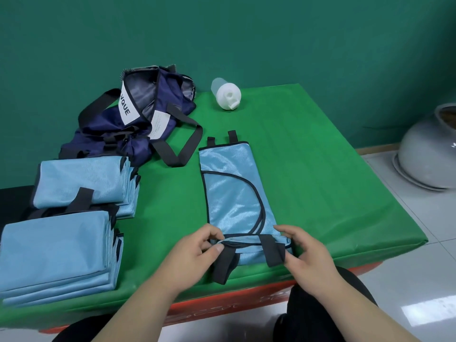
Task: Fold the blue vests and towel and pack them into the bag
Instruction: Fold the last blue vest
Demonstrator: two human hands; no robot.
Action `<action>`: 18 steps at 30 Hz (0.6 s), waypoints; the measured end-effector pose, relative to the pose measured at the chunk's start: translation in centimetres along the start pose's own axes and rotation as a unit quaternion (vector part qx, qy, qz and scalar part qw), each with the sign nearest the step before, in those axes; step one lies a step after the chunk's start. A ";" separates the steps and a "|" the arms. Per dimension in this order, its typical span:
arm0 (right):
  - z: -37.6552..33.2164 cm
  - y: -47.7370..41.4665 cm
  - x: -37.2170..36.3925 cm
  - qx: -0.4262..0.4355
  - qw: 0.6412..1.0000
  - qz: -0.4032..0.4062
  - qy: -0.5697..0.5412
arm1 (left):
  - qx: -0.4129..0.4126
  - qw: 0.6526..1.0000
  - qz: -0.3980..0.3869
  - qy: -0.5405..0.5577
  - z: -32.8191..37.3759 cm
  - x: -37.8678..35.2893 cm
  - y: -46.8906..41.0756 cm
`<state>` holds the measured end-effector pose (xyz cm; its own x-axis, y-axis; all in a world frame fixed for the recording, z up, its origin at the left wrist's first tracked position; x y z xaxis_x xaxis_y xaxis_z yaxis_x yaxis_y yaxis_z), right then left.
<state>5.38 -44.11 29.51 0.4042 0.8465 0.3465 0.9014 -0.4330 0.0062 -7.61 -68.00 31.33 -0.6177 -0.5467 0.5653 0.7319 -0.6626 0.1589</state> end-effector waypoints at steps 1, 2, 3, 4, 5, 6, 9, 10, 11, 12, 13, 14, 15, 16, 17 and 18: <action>0.0 -0.2 -0.1 -0.003 1.000 0.004 -0.007 | -0.001 1.000 0.000 0.003 0.0 0.1 -0.2; 0.0 -0.4 -0.2 -0.005 1.000 0.008 -0.016 | -0.002 1.000 0.004 0.012 -0.1 0.2 -0.3; 0.0 -0.5 -0.2 -0.006 1.000 0.010 -0.024 | -0.002 1.000 0.009 0.027 -0.2 0.3 -0.5; 0.0 -0.6 -0.2 -0.008 1.000 0.010 -0.027 | 0.002 0.999 0.011 0.042 -0.3 0.4 -0.7; 0.0 -0.7 -0.3 -0.012 1.000 0.009 -0.026 | 0.001 0.999 0.011 0.051 -0.5 0.3 -0.9; 0.1 -0.8 -0.3 -0.017 1.000 0.007 -0.024 | -0.002 0.999 0.011 0.051 -0.6 0.3 -1.1; 0.3 -0.9 -0.4 -0.031 0.999 0.012 -0.023 | 0.002 0.999 0.021 0.043 -1.0 0.1 -1.6; 0.3 -0.9 -0.5 -0.035 0.999 0.014 -0.024 | 0.003 0.999 0.026 0.036 -1.3 0.1 -1.7; 0.3 -1.0 -0.5 -0.038 0.999 0.016 -0.024 | 0.003 0.999 0.025 0.022 -1.4 0.1 -1.8; 0.2 -1.0 -0.5 -0.039 0.999 0.017 -0.023 | 0.004 1.000 0.018 0.002 -1.6 0.1 -1.9; 0.2 -1.0 -0.5 -0.041 0.999 0.017 -0.021 | 0.001 1.000 0.012 -0.021 -1.8 0.1 -1.9; 0.2 -1.0 -0.5 -0.043 0.999 0.018 -0.021 | -0.003 0.999 0.009 -0.038 -2.0 0.1 -2.0; 0.2 -1.1 -0.5 -0.043 0.999 0.019 -0.022 | -0.007 0.999 0.009 -0.045 -2.0 0.2 -1.9; 0.3 -1.1 -0.6 -0.045 0.999 0.020 -0.024 | -0.013 0.999 0.010 -0.046 -1.9 0.3 -1.9; 0.3 -1.1 -0.6 -0.047 0.998 0.019 -0.025 | -0.021 0.999 0.010 -0.043 -1.8 0.4 -1.8; 0.3 -1.1 -0.6 -0.048 0.998 0.018 -0.026 | -0.030 0.999 0.008 -0.041 -1.6 0.5 -1.8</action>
<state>4.18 -44.07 29.06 0.4461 0.8435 0.2991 0.8681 -0.4891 0.0847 -9.68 -67.86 30.05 -0.5784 -0.5153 0.6324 0.7216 -0.6847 0.1020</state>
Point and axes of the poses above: each hand's wrist, its own y-axis away from the middle knuckle, its own x-axis out of the back of the hand, z = x × y, the point moved 1 cm from there along -y, towards the middle knuckle, and after that the axes turned 7 degrees about -y, right-handed, at the moved point
